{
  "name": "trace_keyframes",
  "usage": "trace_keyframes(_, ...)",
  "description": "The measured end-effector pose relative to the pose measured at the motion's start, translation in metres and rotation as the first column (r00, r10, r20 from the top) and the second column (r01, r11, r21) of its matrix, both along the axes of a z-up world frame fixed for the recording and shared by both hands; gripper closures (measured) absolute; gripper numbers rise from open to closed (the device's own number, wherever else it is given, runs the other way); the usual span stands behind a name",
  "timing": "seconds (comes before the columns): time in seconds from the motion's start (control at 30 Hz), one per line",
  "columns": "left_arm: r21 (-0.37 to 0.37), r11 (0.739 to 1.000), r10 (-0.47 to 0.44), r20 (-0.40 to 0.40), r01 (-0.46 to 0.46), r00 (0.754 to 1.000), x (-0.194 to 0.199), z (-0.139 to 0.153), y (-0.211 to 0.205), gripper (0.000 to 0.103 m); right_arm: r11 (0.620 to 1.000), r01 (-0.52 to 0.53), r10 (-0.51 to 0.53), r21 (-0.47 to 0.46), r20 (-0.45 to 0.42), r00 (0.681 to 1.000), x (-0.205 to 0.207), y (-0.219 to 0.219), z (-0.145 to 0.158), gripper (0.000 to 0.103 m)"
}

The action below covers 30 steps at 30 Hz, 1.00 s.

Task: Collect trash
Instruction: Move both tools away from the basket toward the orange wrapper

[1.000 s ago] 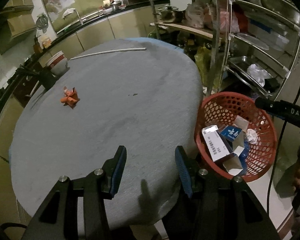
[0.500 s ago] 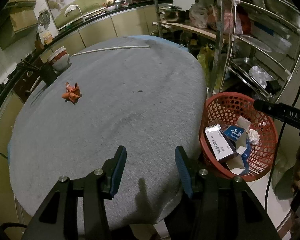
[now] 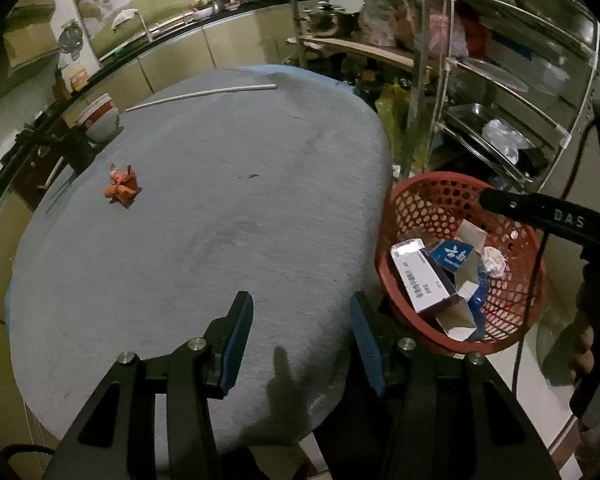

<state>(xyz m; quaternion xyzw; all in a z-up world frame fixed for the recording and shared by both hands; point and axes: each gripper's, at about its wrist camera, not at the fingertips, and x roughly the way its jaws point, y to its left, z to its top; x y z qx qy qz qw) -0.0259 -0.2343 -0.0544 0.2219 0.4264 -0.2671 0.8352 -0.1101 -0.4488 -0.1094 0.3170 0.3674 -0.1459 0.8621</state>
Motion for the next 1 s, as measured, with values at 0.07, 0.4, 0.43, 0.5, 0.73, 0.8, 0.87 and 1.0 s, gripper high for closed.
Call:
trace_keyframes(0.07,0.004,1.000,-0.010,0.000,0.010,1.000,-0.002,-0.001,-0.004,0.052,1.000,-0.001,0.001,0.005,-0.001,1.000,0.001,0.000,-0.002,0.043)
trace_keyframes(0.4,0.013,0.999,-0.036,-0.002,0.036,0.999,-0.006,-0.002,-0.017,0.052,1.000,0.015,-0.014,0.026,-0.008,1.000,-0.001,-0.010,-0.011,0.043)
trace_keyframes(0.43,0.014,0.999,-0.036,-0.002,0.036,0.999,-0.005,-0.002,-0.018,0.052,0.999,0.016,-0.016,0.028,-0.008,1.000,-0.001,-0.011,-0.012,0.043)
trace_keyframes(0.5,0.015,0.999,-0.036,-0.006,0.036,0.999,-0.004,-0.003,-0.019,0.052,0.999,0.017,-0.017,0.034,-0.011,1.000,-0.001,-0.013,-0.013,0.043)
trace_keyframes(0.73,0.021,0.999,-0.036,-0.008,0.037,0.999,-0.002,-0.005,-0.020,0.052,0.999,0.018,-0.018,0.037,-0.018,1.000,0.003,-0.015,-0.015,0.043)
trace_keyframes(0.8,0.020,0.999,-0.036,-0.009,0.036,0.999,-0.001,-0.006,-0.020,0.052,0.999,0.018,-0.017,0.039,-0.020,1.000,0.004,-0.015,-0.016,0.043)
trace_keyframes(0.87,0.018,0.999,-0.034,-0.011,0.034,0.999,0.001,-0.006,-0.021,0.052,0.999,0.018,-0.018,0.036,-0.021,1.000,0.004,-0.014,-0.016,0.043)
trace_keyframes(1.0,0.006,1.000,-0.024,-0.019,0.024,1.000,0.008,-0.005,-0.017,0.052,0.999,0.014,-0.013,0.032,-0.024,1.000,0.007,-0.013,-0.013,0.043)
